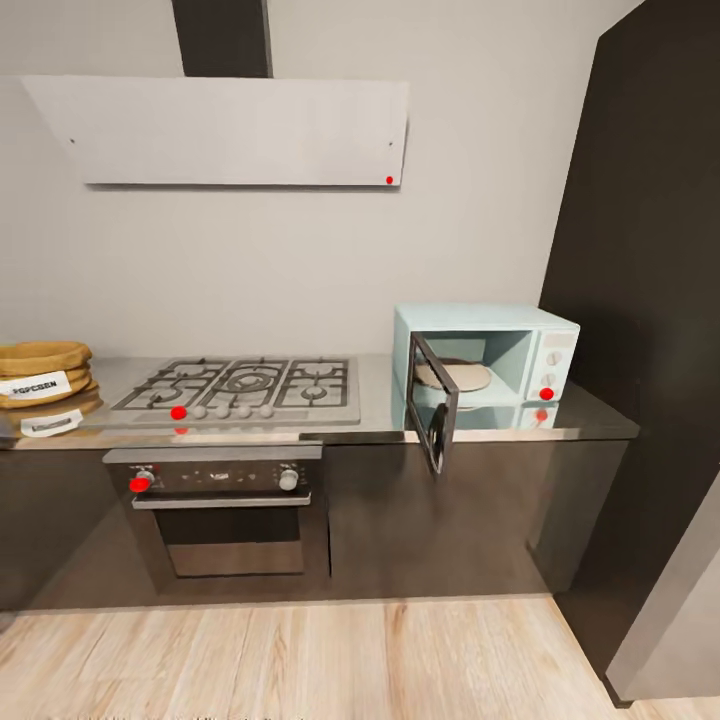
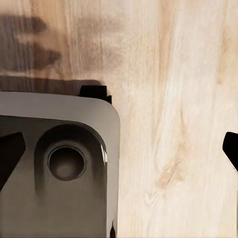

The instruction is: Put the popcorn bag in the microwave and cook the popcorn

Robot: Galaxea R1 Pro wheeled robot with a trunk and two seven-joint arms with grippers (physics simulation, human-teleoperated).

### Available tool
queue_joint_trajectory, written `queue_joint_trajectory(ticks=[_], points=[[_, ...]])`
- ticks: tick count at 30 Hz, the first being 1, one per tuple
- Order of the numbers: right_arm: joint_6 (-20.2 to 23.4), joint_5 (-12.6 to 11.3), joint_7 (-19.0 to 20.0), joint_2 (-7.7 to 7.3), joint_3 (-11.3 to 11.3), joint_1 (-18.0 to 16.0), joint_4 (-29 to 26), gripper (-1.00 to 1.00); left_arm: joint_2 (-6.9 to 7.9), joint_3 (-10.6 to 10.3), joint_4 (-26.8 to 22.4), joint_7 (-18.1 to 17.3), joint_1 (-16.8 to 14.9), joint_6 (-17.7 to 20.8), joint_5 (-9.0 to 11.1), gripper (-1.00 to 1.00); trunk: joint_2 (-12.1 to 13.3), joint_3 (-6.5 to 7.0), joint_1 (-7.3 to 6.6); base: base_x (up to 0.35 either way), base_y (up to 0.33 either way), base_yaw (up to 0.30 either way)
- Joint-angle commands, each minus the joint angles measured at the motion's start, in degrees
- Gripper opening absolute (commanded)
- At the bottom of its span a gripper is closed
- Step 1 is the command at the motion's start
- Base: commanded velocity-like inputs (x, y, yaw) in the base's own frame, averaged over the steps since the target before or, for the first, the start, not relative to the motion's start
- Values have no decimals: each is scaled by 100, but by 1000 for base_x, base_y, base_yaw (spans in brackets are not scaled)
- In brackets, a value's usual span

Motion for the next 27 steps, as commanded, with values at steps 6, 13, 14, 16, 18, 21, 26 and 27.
queue_joint_trajectory(ticks=[6,13,14,16,18,21,26,27], points=[[-14,25,-68,156,-6,-8,18,100,-5,-7,-5,9,0,-18,17,100,-3,-5,0,0,0,288],[-20,14,-364,201,-6,-8,18,100,-4,-11,-5,10,0,-20,6,100,-3,-5,0,0,0,300],[-21,14,-397,205,-6,-8,18,100,-3,-13,-5,10,1,-20,6,100,-3,-5,0,0,0,300],[-23,14,-439,209,-6,-8,18,100,-2,-9,-5,10,0,-20,6,100,-3,-5,0,0,0,300],[-23,18,-452,210,-6,-8,18,100,-2,-8,-5,10,1,-20,6,100,-3,-5,0,0,0,300],[-17,22,-456,254,-6,-8,18,100,-2,-8,-5,10,1,-20,10,100,-3,-5,0,0,0,300],[-15,23,-456,288,-6,-8,18,100,-8,-8,-5,10,1,-20,14,100,-3,-5,0,0,0,300],[-15,23,-457,288,-6,-8,18,100,-9,-8,-5,10,-1,-20,14,100,-3,-5,0,0,0,300]])
